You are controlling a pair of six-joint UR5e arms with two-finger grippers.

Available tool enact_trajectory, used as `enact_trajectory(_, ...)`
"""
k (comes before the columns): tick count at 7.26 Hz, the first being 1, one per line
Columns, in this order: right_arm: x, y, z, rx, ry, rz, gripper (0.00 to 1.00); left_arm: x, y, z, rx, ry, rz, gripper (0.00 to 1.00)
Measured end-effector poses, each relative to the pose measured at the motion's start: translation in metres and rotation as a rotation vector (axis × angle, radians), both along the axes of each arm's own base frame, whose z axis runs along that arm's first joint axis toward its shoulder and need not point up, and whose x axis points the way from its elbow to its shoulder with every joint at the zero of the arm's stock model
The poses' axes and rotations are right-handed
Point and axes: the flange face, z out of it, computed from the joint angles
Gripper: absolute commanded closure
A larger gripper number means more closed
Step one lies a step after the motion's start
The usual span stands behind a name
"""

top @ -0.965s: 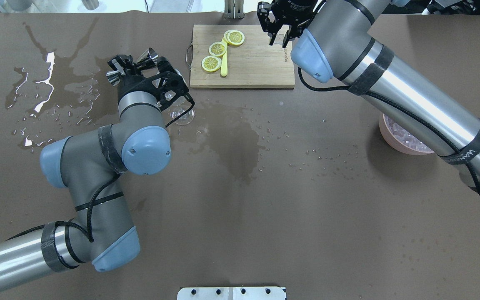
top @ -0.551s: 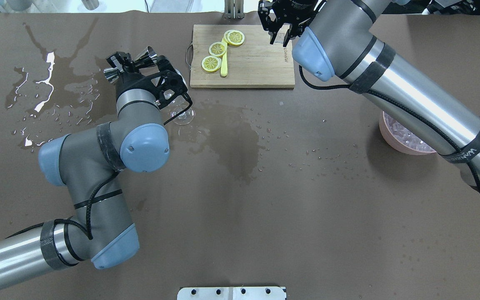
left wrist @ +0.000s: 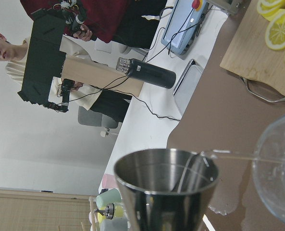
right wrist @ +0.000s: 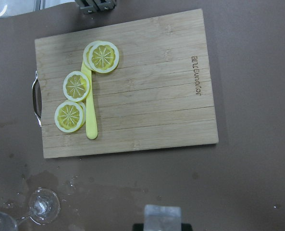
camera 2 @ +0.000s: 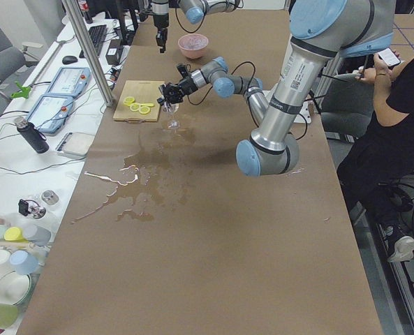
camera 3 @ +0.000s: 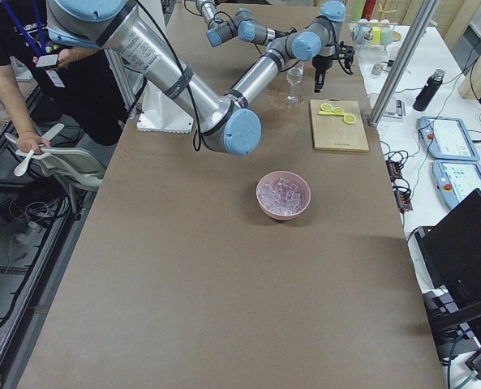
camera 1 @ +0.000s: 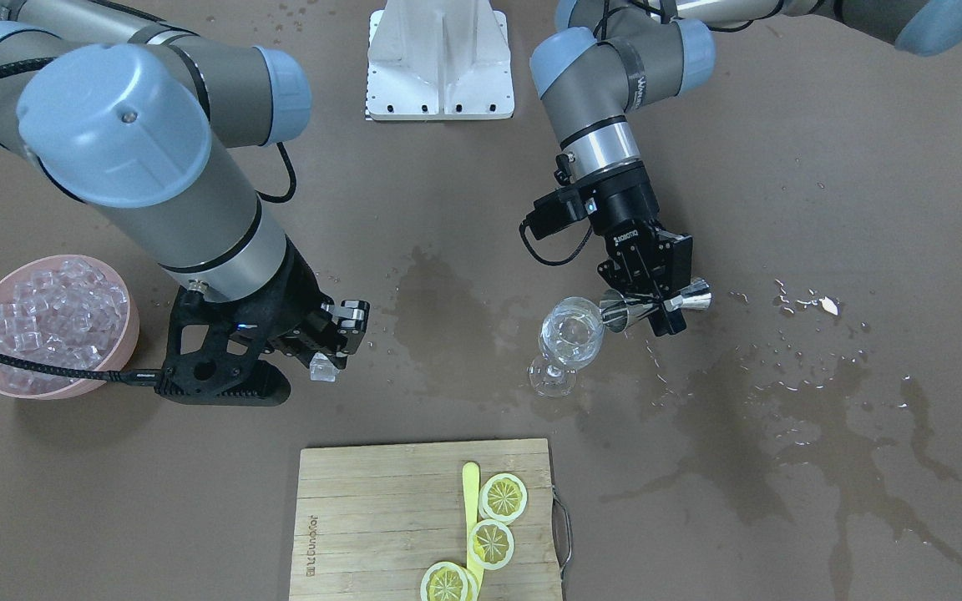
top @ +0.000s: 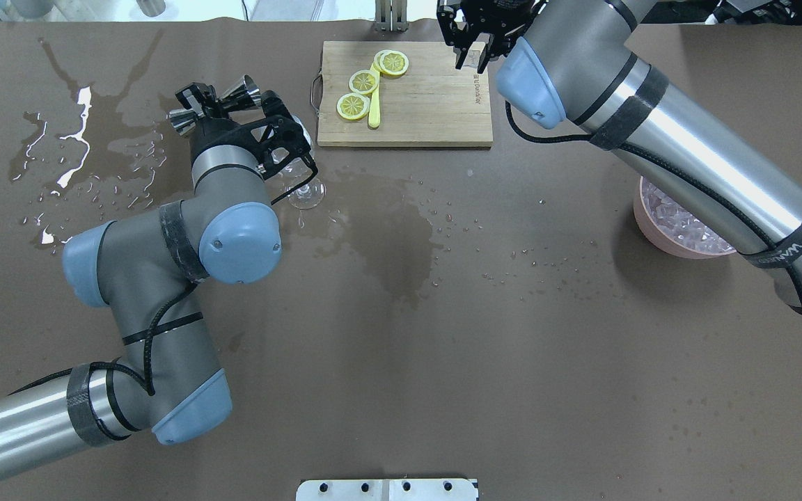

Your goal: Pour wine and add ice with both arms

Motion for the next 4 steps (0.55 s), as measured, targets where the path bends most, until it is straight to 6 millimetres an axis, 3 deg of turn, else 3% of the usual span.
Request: enact_trajectory(4,0.0053,-0.0030,0.0020,-0.001,0.000,0.005,1.00,0.0023,-0.0013,-0.0012,0.002,-0.035,0.019,0.97)
